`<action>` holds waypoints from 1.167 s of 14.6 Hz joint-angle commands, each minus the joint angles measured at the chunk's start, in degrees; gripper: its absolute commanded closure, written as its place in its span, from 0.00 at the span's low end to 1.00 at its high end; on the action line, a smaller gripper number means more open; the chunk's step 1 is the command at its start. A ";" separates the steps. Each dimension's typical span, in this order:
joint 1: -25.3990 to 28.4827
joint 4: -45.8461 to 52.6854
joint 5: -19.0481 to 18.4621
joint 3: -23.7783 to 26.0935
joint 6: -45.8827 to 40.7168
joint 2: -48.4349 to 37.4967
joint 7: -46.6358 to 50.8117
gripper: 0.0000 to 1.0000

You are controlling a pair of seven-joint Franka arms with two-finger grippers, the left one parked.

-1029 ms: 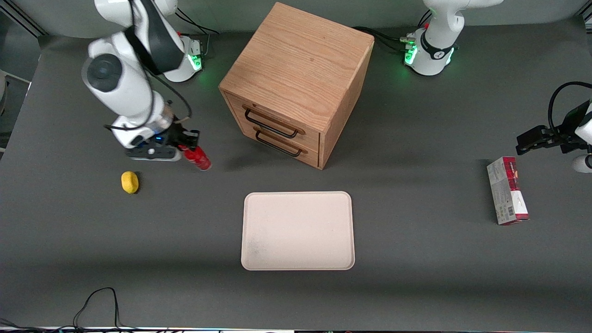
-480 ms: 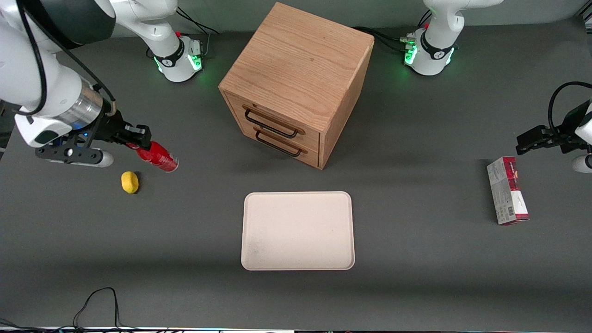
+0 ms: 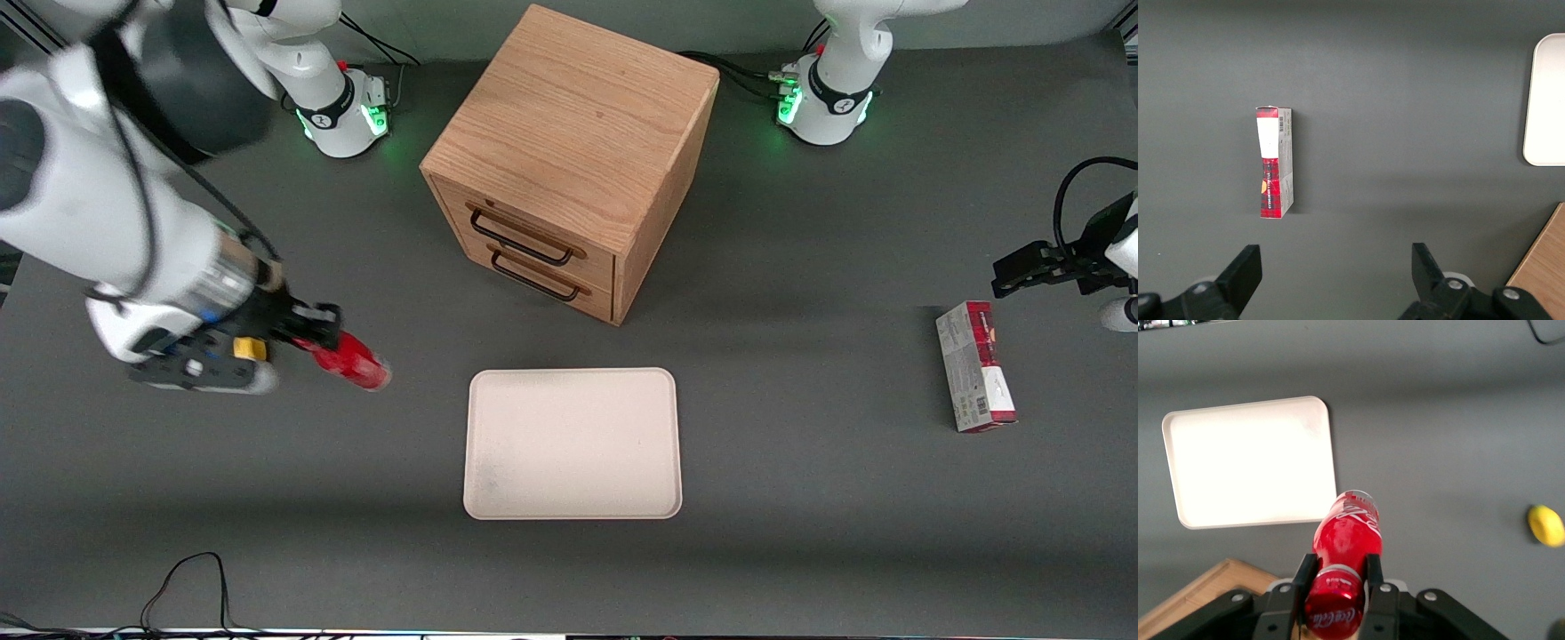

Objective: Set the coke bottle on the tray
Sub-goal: 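Lift the bottle and carry it toward the cream tray, then lower the bottle onto the tray and open the right gripper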

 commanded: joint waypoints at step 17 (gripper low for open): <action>5.48 8.61 -11.91 2.72 25.14 25.79 2.98 1.00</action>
